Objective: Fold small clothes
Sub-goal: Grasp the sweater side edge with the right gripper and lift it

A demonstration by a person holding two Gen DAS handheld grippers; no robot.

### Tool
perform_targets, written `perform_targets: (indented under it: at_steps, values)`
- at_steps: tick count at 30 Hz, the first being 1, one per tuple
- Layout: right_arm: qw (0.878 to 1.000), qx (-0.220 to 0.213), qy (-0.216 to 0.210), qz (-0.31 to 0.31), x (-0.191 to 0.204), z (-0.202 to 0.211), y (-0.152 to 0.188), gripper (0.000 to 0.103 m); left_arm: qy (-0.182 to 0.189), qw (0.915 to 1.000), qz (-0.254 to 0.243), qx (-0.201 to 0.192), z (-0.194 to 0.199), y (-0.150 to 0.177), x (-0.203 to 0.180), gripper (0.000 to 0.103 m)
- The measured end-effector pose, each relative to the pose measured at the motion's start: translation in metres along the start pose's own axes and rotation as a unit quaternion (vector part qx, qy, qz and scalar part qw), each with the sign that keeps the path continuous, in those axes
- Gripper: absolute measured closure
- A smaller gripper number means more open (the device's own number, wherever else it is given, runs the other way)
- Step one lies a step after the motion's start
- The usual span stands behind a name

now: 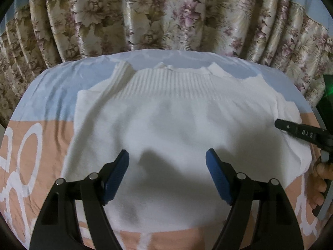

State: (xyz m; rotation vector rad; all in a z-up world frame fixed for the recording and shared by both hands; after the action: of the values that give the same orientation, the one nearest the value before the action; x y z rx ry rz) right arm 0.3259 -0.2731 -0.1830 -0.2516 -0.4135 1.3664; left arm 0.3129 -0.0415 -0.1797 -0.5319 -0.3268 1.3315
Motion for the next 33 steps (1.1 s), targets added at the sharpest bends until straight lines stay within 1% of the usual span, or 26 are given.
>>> perform_targets:
  at_steps: [4,9,16,18,21,25,28,33]
  values:
    - [1.000,-0.013,-0.012,-0.018,-0.007,0.009,-0.001,0.083,0.008,0.9999,-0.009,0.008,-0.003,0.005,-0.012,0.026]
    - [1.000,-0.018,-0.008,0.002,-0.001,0.017,-0.004,0.084,0.017,0.9997,-0.015,0.011,-0.003,0.012,-0.024,0.026]
    - [0.999,-0.043,-0.026,0.007,0.010,0.044,-0.020,0.084,0.028,0.9990,-0.029,0.018,-0.013,0.019,-0.042,0.026]
    - [0.998,-0.049,-0.032,0.006,0.013,0.052,-0.025,0.084,0.020,0.9989,-0.035,0.023,-0.020,0.022,-0.045,0.024]
    - [0.998,-0.053,-0.034,0.012,0.022,0.058,-0.028,0.084,0.013,0.9989,-0.043,0.015,-0.022,0.024,-0.048,0.023]
    - [0.998,-0.052,-0.038,0.009,0.028,0.060,-0.031,0.084,0.014,0.9990,-0.041,0.013,-0.022,0.024,-0.047,0.022]
    - [0.998,-0.051,-0.044,0.006,0.032,0.063,-0.034,0.084,0.026,0.9994,-0.020,0.014,-0.015,0.020,-0.040,0.022]
    - [0.997,-0.053,-0.061,0.011,0.047,0.076,-0.043,0.084,0.024,0.9996,0.000,-0.016,0.009,0.001,-0.018,0.022]
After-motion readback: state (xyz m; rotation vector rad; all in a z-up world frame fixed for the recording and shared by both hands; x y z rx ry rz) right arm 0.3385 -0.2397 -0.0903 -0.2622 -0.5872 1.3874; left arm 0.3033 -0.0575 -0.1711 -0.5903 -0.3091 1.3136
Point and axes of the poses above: each gripper's, at about its wrist camera, not at the fingertips, and z roughly against the way its jaws point, x to its left, y to its underside, the point moved 3 cm from there along -z, roughly the way its jaws point, and after that the axes turned 2 degrees about x, right-handed, at the moved point
